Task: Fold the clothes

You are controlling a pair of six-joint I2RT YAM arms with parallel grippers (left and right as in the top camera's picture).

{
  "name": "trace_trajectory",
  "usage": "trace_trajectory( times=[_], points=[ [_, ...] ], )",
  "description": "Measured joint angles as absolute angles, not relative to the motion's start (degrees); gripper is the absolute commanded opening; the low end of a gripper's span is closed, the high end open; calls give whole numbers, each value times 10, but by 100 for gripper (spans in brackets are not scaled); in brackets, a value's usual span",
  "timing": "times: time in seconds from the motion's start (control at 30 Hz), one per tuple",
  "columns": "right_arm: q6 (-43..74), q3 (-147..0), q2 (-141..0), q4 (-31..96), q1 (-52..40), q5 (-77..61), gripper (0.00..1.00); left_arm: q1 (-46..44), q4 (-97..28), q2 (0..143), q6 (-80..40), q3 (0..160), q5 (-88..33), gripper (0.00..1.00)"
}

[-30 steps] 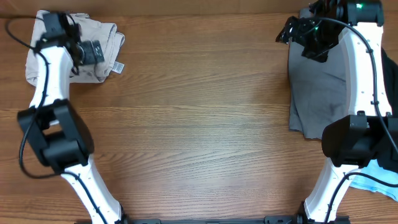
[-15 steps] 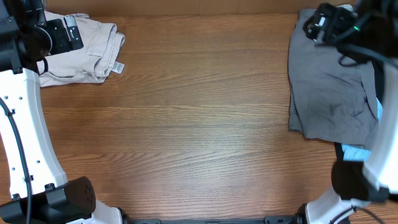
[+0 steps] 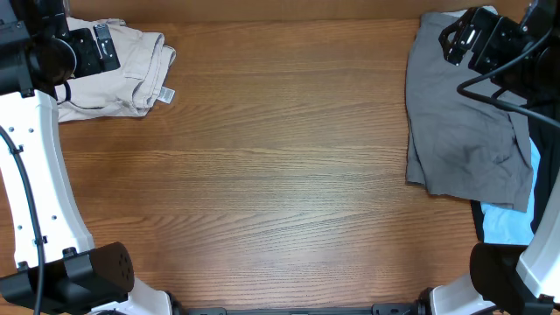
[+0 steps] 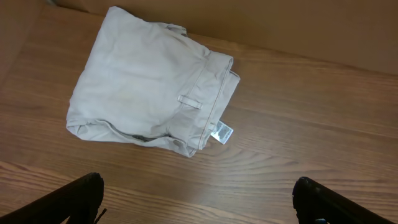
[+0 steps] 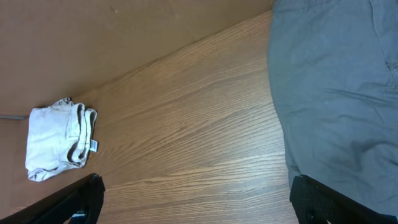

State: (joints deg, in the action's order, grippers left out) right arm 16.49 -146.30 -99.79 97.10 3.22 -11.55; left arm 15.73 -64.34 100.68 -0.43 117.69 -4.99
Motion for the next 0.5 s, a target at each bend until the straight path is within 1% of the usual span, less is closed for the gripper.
trace_trajectory(
  times=[0.33,0.5],
  points=[
    [165,-1459,-980,964,32,-109,100,157,-643,1007,-4,1177,-50,100],
    [164,-1391,-888,828,32,-81,100,157,-643,1007,-4,1177,-51,100]
  ],
)
